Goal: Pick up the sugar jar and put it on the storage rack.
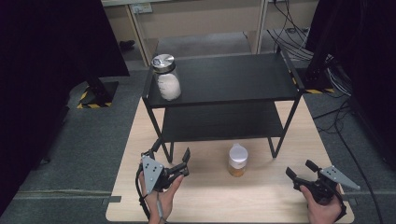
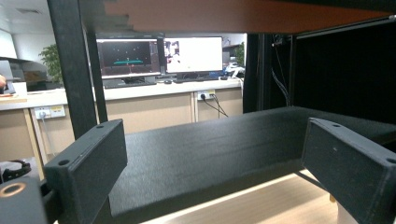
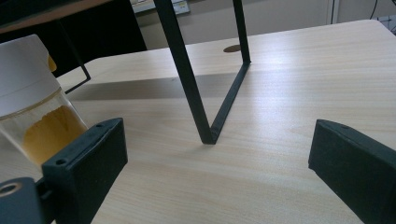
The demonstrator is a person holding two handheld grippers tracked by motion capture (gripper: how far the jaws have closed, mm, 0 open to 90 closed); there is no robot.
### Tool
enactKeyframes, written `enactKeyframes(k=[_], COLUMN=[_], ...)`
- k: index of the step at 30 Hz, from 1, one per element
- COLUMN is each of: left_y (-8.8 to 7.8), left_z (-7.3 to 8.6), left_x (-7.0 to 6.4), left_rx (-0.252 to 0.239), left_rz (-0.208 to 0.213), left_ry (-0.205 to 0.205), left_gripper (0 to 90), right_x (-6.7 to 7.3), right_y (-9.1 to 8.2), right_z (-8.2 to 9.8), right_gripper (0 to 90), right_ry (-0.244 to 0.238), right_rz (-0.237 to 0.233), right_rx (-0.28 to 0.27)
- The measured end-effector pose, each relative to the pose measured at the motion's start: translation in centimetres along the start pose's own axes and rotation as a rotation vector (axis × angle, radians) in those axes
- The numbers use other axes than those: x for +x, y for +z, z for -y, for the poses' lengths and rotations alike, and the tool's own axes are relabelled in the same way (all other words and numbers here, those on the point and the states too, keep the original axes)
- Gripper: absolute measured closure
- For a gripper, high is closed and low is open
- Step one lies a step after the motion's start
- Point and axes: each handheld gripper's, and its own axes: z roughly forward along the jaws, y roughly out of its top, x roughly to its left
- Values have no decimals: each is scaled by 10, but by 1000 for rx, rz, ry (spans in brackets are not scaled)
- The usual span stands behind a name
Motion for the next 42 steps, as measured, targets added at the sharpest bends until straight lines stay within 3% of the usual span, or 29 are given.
enactKeyframes(k=[6, 26, 32, 42], left_y=[-2, -6, -4, -1], left_z=[15, 59, 70, 81], left_x=[2, 8, 10, 12], left_rx=[26, 147, 194, 228], left_rz=[10, 22, 23, 32], left_ry=[-6, -92, -121, -163], left_gripper=[60, 59, 59, 58], right_x=[0, 0, 0, 0], right_y=[0, 0, 0, 1], right_z=[0, 0, -1, -1], right_gripper=[46, 46, 46, 46], right_ry=[1, -1, -1, -6], right_rz=[-1, -1, -2, -5], right_rx=[0, 1, 4, 6])
